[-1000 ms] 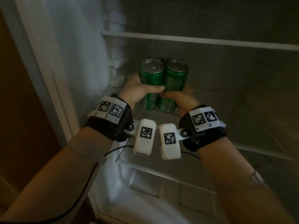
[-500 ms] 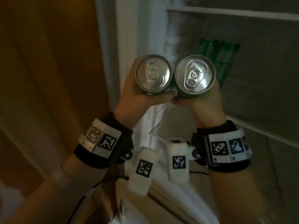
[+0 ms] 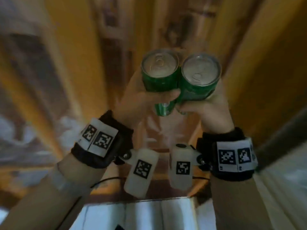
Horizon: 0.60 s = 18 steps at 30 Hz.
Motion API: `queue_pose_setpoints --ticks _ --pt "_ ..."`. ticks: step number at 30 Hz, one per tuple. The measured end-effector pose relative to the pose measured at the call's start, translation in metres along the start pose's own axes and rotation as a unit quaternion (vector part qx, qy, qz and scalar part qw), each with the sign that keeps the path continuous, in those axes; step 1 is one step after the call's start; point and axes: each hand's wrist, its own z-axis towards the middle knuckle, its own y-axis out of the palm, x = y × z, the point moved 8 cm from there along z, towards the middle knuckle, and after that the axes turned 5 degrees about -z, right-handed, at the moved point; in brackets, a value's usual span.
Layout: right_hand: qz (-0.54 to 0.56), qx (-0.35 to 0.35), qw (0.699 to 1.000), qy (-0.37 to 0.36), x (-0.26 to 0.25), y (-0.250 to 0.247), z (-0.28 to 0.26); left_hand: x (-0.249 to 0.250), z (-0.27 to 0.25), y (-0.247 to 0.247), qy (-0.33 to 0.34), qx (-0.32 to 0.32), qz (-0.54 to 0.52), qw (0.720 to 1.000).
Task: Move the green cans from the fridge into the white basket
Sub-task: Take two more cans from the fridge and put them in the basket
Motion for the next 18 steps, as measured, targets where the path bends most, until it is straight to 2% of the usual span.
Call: queue_pose_setpoints --ticks 3,8,14,18 --pt "0.064 -0.095 0.993 0.040 0.008 0.131 0.015 0.049 -0.052 -0.108 0.009 0.094 0.043 0.995" --pt "0.140 -0.246 0.959 0.025 -0.011 0.332 0.016 0.118 -0.150 -0.254 0.031 0.230 0.098 0.968" --pt "0.177 -0.366 0.912 0.058 -0.012 0.552 -0.001 0.202 -0.274 -0.403 0.070 0.404 0.172 0.896" --pt "0.211 -0.448 0.865 0.081 -0.032 0.704 -0.013 0.268 -0.346 -0.488 0.082 0.508 0.216 0.830"
